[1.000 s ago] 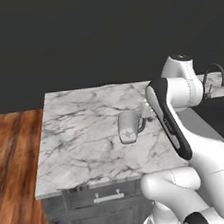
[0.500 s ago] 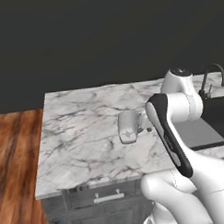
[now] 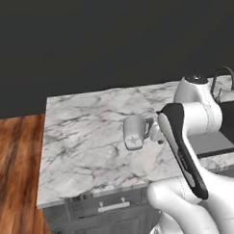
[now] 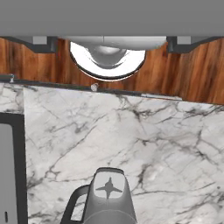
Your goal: Turn on the sink faucet and place the jug under the water for a few seconds to fill it up.
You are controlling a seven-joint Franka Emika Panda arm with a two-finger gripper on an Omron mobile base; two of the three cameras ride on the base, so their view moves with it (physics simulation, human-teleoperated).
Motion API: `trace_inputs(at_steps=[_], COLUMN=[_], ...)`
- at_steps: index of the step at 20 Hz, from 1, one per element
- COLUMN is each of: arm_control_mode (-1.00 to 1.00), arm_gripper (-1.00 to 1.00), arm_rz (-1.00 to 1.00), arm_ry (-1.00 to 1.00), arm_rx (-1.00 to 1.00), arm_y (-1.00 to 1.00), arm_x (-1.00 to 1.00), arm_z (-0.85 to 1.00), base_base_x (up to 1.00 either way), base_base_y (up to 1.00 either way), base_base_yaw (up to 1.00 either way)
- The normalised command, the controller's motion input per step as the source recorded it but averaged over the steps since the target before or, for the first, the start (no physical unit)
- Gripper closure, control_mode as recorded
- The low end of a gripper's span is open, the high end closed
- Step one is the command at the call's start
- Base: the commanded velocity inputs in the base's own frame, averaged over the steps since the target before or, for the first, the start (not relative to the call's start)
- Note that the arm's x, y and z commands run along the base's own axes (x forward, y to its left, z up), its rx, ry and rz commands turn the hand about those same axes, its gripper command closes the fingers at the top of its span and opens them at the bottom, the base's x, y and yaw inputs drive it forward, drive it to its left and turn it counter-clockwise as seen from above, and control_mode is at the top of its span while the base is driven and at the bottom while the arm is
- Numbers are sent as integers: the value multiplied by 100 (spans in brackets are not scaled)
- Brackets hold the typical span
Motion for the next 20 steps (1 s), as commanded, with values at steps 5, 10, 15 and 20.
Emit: trace_inputs(at_steps=[5, 10, 15, 20], arm_control_mode=[-100, -100, -100, -100], arm_gripper=[-100, -100, -100, -100], arm_rz=[0, 0, -3, -1], arm_ry=[-6, -2, 0, 0], arm_rx=[0, 0, 1, 0], arm_y=[0, -4, -15, 0], arm_x=[-84, -50, 0, 18], arm_z=[0, 0, 0, 0], base_base_x=[0, 0, 0, 0], base_base_y=[0, 0, 0, 0], base_base_yaw=[0, 0, 0, 0])
